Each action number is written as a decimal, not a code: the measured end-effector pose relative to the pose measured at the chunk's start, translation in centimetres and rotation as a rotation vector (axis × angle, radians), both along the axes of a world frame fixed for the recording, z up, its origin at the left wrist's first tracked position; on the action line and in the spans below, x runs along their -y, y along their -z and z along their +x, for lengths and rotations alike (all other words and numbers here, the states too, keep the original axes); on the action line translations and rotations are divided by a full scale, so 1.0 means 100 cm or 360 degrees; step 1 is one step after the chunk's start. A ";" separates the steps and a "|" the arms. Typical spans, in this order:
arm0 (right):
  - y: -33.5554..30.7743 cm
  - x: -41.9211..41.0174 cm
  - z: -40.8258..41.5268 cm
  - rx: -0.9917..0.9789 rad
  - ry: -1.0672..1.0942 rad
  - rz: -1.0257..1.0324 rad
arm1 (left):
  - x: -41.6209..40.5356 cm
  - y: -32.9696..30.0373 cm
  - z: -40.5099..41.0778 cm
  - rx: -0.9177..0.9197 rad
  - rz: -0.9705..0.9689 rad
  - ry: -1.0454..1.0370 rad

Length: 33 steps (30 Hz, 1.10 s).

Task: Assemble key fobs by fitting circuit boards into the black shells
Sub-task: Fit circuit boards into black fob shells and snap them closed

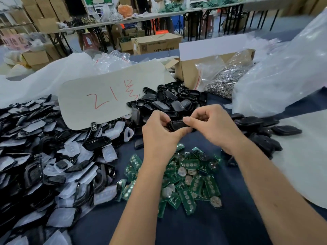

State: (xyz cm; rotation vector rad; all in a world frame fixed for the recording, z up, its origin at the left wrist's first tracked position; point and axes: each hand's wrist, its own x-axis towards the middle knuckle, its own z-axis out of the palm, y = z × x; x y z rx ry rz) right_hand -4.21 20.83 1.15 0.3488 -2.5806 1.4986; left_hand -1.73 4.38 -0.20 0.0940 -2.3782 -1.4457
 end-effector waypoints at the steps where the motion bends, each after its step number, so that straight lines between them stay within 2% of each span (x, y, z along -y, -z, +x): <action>1: -0.003 -0.012 0.002 -0.0002 0.0074 0.0056 | -0.014 -0.002 -0.004 0.0045 0.0006 0.0024; 6: -0.013 -0.081 0.010 0.0102 0.0614 0.0421 | -0.093 -0.004 -0.015 0.0296 0.0003 0.0224; 9: -0.015 -0.105 0.010 0.0150 0.0799 0.0547 | -0.128 -0.005 -0.017 0.0284 -0.0053 0.0261; 15: -0.018 -0.105 0.009 0.0066 0.0919 0.0506 | -0.138 -0.007 -0.018 0.0200 -0.0021 0.0258; 18: -0.021 -0.091 0.009 -0.0082 0.0905 0.0509 | -0.111 -0.011 -0.019 0.0156 -0.0177 0.0118; 20: -0.024 -0.070 0.010 -0.0184 0.0798 0.0522 | -0.081 -0.012 -0.023 0.0200 -0.0396 -0.0031; 22: -0.026 -0.044 0.010 -0.0207 0.0526 0.0568 | -0.049 -0.012 -0.027 0.0277 -0.0644 -0.0169; 25: -0.030 -0.004 0.010 0.0031 -0.0028 0.0840 | -0.009 -0.010 -0.029 0.0505 -0.0987 -0.0281; 29: -0.031 0.032 0.009 0.0314 -0.0422 0.1333 | 0.014 -0.012 -0.024 0.0595 -0.0970 -0.0220; 33: -0.027 0.053 0.011 0.0307 -0.0564 0.1429 | 0.027 -0.019 -0.021 0.0624 -0.1090 -0.0060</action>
